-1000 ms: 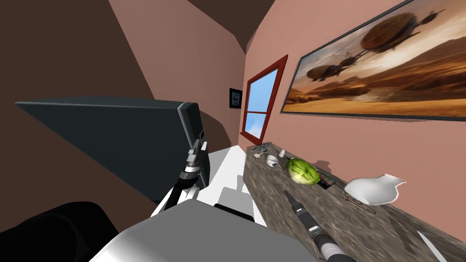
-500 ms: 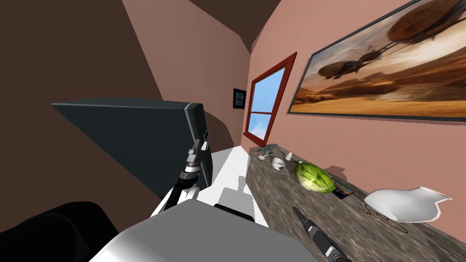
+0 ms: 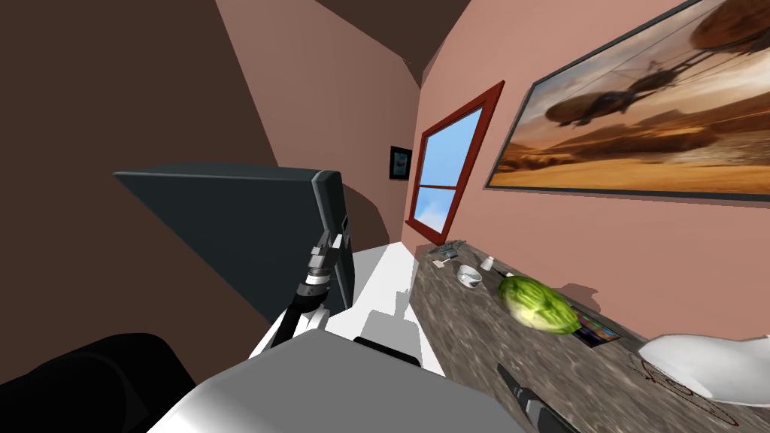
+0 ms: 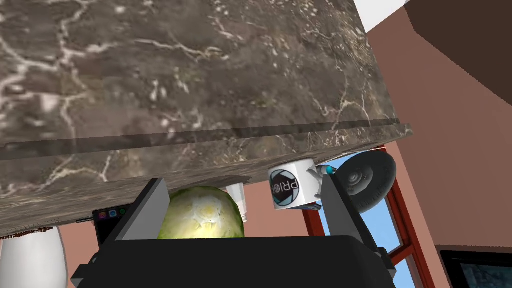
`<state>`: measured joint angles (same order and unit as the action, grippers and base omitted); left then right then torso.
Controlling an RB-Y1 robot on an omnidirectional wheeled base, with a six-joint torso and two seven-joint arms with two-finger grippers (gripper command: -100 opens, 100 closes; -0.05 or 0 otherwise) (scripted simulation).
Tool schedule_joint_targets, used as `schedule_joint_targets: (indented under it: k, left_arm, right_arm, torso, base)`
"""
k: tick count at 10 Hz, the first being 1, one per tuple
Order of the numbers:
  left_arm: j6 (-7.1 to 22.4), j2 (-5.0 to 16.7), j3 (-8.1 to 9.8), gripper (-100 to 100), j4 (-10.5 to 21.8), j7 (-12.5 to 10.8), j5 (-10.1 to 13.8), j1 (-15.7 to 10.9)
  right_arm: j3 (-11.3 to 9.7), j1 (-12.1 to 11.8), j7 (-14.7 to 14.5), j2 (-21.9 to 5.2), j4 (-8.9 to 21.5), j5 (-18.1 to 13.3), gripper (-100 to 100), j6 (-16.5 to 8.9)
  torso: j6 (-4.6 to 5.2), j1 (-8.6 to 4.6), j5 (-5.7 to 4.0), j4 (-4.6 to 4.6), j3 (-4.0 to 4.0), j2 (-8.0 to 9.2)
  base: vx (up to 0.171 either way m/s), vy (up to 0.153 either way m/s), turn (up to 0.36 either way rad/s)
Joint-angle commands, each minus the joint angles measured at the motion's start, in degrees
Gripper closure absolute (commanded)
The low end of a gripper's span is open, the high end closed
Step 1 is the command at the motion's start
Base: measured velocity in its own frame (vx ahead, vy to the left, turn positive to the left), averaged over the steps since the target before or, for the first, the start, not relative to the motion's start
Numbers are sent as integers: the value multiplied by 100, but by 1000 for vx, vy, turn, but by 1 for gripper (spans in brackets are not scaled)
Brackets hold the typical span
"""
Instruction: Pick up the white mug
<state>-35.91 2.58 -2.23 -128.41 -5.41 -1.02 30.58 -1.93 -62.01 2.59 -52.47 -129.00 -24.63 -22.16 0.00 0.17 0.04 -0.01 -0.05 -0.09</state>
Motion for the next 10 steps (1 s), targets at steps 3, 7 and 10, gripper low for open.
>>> schedule_joint_targets:
  k: [3,7,10]
  left_arm:
    - [0,0,0,0,0,0,0,0]
    - [0,0,0,0,0,0,0,0]
    - [0,0,1,0,0,0,0,1]
  right_arm:
    - [45,-307,-64,-500,61,-196,-100,-391]
    - [16,-653,-200,-1066,71,-471,-100,-915]
    - [-17,-976,-353,-1551,68,-721,-100,-1395]
  torso:
    - [0,-7,-1,-1,-3,-5]
    - [-1,-6,-1,-3,-7,-13]
    - [2,-12,-2,-2,-6,-10]
  base:
    - [42,35,85]
    - [56,36,90]
    - [63,25,95]
